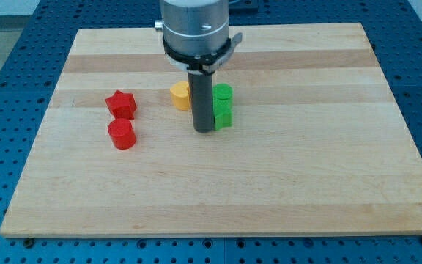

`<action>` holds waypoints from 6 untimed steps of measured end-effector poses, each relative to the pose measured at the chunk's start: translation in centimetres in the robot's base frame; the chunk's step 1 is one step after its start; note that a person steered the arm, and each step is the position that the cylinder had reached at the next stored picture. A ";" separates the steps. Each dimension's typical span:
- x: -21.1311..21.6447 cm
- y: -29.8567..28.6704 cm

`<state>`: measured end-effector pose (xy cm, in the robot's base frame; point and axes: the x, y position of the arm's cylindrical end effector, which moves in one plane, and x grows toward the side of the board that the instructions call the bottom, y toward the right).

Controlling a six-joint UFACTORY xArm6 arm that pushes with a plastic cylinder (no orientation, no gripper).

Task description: Separate the yellow blocks

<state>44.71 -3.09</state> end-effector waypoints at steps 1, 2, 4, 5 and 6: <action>-1.1 -2.3; -1.5 -4.4; -4.4 -5.0; -5.1 -3.4; -5.7 -1.3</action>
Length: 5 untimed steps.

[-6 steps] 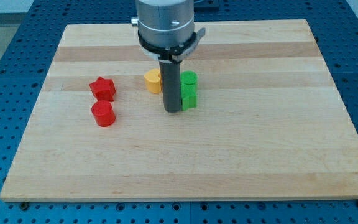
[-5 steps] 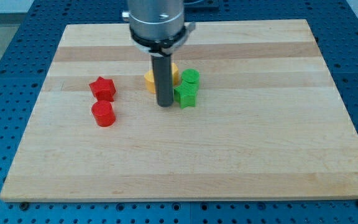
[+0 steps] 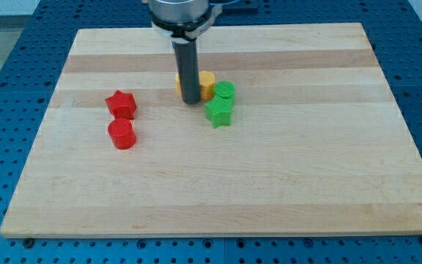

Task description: Separate the yellow blocks

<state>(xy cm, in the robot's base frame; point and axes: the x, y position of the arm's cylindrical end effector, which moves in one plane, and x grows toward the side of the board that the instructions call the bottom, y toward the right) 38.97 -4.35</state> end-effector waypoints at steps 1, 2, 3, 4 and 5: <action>-1.2 2.1; -3.0 4.0; -4.6 4.5; -5.9 4.5; -6.0 4.6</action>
